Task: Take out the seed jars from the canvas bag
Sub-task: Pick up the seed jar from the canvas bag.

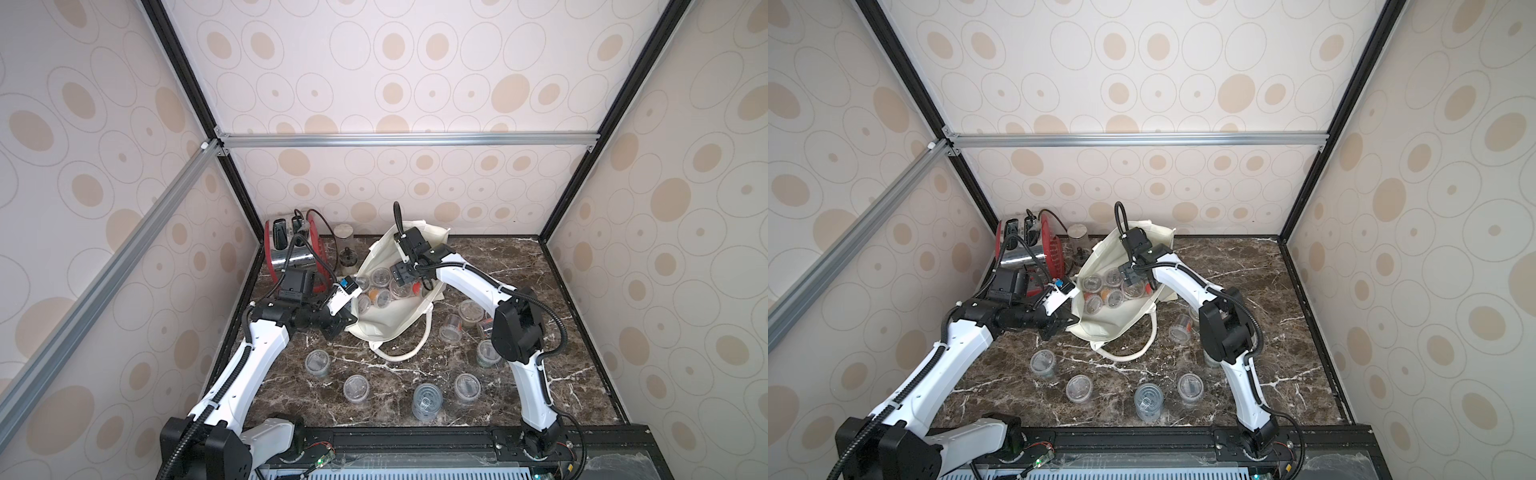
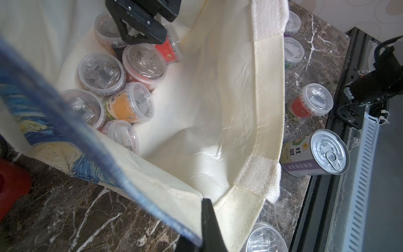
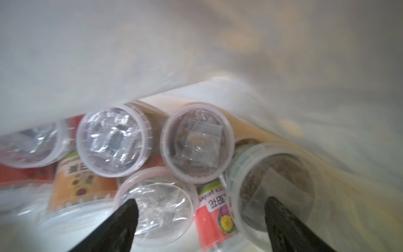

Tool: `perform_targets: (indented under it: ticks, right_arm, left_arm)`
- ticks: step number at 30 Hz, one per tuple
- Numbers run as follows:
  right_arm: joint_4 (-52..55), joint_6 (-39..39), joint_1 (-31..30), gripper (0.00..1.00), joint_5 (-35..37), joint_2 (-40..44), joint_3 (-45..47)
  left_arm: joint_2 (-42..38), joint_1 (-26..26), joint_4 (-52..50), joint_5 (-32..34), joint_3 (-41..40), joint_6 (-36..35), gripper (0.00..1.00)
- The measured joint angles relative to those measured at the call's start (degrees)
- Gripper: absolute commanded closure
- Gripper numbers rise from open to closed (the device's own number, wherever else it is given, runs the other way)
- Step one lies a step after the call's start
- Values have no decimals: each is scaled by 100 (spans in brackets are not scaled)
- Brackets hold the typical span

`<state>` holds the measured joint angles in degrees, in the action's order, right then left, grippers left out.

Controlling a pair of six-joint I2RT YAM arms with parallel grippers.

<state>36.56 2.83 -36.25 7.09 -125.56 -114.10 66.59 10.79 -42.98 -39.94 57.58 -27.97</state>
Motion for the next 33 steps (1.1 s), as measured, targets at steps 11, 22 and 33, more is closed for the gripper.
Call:
perform_targets:
  ticks: [11,22,33]
  right_arm:
    - [50,-229,-57,9,-2662,181,348]
    - [-245,-74,-197,1,184,898,743]
    - [254,-267,-273,1,1071,-39,-20]
  left_arm:
    - [-7,0,-7,0,0,0,100]
    - [-2,0,-48,-2,0,-2,100]
    - [-2,0,-87,-2,0,-4,100]
